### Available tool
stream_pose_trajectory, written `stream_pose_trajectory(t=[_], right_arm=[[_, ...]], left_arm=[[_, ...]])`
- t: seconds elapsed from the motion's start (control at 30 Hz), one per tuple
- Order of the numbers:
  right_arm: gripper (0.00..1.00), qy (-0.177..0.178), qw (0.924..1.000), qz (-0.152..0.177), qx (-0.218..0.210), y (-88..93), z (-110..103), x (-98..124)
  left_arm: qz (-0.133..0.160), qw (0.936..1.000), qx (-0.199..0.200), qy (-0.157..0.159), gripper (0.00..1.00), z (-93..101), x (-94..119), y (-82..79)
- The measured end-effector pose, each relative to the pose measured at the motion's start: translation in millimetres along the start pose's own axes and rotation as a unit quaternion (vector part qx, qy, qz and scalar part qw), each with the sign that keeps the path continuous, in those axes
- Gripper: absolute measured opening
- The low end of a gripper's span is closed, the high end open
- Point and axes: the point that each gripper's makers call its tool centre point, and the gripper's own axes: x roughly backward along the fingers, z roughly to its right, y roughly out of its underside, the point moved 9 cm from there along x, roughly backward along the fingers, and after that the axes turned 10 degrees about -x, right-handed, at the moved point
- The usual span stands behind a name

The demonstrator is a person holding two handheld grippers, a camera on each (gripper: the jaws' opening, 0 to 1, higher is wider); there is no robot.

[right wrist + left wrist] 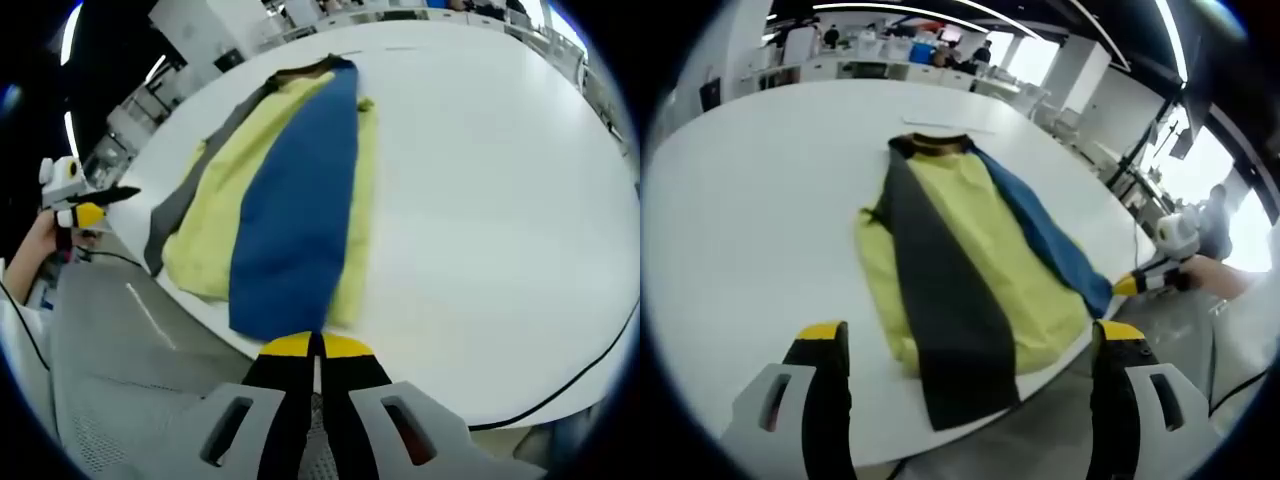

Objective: Fold the garment on the visible template until the final outline fits inside the template.

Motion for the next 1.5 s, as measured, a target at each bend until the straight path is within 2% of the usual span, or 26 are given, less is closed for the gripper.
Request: stream_pose_trajectory(t=[0.13,0.43,0.63,1.03,1.5], right_arm=[[0.02,0.009,0.9998,0.004,0.017,-4.8,1,8],[0.02,0.029,0.9993,0.013,0.019,-23.0,16,33],[0.02,0.041,0.9988,0.018,0.019,-31.0,24,43],[0.02,0.065,0.9967,0.015,0.046,-50.6,37,57],[0.02,0.086,0.9954,0.030,0.029,-65.1,61,72]], left_arm=[[0.005,1.0000,0.003,0.001,0.97,-1.8,1,-0.8],[0.030,0.9995,0.011,0.002,0.97,-3.5,5,-10.0],[0.034,0.9993,0.012,0.003,0.97,-3.6,6,-11.1],[0.039,0.9989,0.024,0.011,0.98,-0.9,5,-5.0],[0.039,0.9987,0.031,0.009,0.97,-4.2,6,-3.7]])
